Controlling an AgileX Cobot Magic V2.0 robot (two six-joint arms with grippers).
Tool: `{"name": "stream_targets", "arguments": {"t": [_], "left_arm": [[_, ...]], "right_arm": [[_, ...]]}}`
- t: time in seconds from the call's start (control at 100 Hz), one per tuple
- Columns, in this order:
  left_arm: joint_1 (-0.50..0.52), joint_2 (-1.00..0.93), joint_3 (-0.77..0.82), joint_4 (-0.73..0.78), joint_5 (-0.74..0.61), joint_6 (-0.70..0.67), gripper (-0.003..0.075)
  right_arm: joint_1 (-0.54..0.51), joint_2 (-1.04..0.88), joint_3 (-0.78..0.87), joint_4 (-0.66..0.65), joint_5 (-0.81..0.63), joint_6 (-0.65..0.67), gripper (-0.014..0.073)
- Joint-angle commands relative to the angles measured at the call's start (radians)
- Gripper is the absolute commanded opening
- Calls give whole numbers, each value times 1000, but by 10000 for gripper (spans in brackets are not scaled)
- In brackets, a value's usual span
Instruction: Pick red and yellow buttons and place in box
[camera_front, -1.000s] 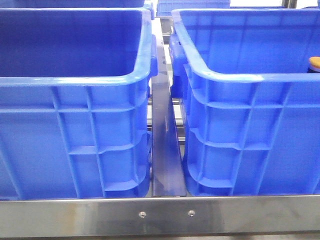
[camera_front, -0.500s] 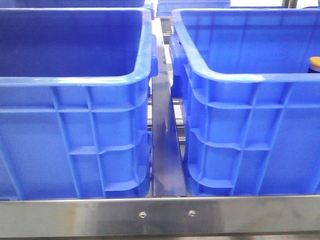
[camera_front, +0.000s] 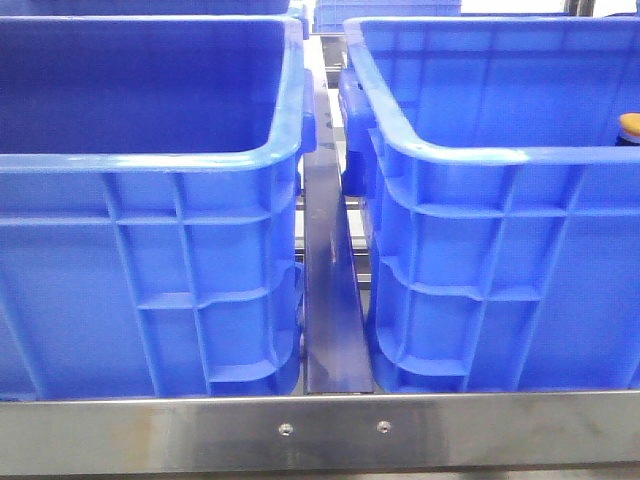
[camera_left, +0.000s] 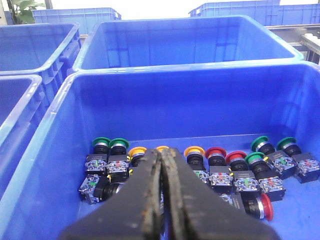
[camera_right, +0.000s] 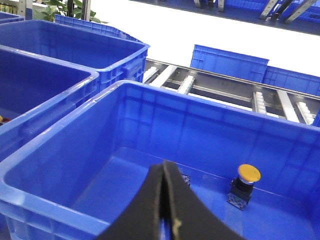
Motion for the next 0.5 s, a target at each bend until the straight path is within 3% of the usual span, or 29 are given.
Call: {"name": "stream_targets", "arguments": {"t": [0.0,0.19,0.49], "left_arm": [[3,9,-20,-11,-86,-13,-20],[9,9,25,-11,-107,-13,-20],[58,-84,228,-11,-339,-13,-20]], "right_arm": [[2,13,-23,26,-39,-7,-102],[2,13,-23,26,-39,-7,-102],[2,13,-23,26,-36,-7,-102]]}}
